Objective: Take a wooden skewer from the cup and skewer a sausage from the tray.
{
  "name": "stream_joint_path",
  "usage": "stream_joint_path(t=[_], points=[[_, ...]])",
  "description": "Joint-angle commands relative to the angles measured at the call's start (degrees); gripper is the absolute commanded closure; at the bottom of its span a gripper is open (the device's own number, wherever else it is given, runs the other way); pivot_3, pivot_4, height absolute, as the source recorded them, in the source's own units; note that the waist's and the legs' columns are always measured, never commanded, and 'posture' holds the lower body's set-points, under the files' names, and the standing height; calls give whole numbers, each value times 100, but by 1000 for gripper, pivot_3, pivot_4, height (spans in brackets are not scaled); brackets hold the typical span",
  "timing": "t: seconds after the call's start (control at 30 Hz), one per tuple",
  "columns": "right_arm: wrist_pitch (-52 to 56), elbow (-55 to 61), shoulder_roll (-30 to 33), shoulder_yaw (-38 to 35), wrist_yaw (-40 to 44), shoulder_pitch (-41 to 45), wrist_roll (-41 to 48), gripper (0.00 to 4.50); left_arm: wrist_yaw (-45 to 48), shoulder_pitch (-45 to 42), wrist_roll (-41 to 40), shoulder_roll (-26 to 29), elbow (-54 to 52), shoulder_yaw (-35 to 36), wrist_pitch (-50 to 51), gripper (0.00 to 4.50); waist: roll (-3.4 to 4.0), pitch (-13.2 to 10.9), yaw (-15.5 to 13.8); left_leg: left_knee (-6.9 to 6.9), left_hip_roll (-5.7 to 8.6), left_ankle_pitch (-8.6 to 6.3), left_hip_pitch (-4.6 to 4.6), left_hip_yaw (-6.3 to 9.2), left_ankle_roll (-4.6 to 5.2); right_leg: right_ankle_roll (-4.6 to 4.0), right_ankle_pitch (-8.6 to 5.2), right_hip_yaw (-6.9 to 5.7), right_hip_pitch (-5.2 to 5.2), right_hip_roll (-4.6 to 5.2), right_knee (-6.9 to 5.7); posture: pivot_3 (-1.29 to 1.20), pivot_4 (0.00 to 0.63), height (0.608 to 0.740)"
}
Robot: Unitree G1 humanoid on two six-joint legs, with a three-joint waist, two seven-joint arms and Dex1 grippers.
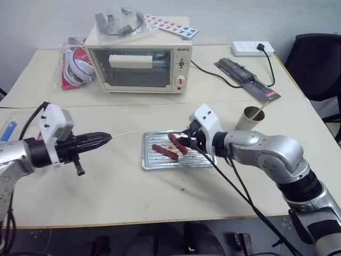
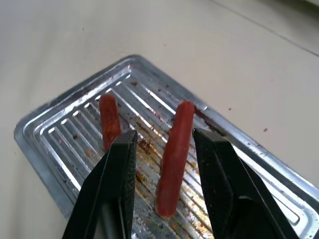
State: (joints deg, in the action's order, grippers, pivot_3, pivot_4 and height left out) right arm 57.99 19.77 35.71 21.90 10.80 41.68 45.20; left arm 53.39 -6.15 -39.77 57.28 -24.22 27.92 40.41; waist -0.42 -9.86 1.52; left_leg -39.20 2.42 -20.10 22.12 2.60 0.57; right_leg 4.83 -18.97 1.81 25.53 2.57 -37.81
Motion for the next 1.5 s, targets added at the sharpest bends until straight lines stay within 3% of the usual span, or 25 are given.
stream_joint_path(t=[0.03,0.57,1.3,1.47,1.5], points=[[-69,32,-163,28,253,-17,-503,2658,72,-55,-83,120,-27,187,-21,4500,0,0,6,0,0,0,0,0,0,0,0,0,0,0,0,0,150,740],[-292,-663,-904,-40,865,-297,-1849,2658,-214,-363,-116,33,-87,-60,-13,4500,0,0,24,1,0,0,0,-1,0,0,0,0,2,-2,-20,0,150,740],[-319,-859,-1334,-199,1230,-588,-2562,2658,-358,-590,-20,-46,-2,-288,-121,4500,-1,1,25,-1,4,0,-1,-1,-1,0,0,-1,2,-2,-27,0,150,740],[-337,-877,-1398,-256,1265,-619,-2678,3831,-361,-647,5,-54,40,-343,-160,4500,-1,1,28,-1,4,0,-2,0,-1,0,0,-1,2,-2,-28,0,150,740],[-333,-874,-1410,-269,1275,-627,-2698,3831,-360,-657,11,-55,49,-351,-168,4500,-1,1,31,-1,4,0,-2,-1,-1,0,0,-1,2,-2,-28,0,150,740]])
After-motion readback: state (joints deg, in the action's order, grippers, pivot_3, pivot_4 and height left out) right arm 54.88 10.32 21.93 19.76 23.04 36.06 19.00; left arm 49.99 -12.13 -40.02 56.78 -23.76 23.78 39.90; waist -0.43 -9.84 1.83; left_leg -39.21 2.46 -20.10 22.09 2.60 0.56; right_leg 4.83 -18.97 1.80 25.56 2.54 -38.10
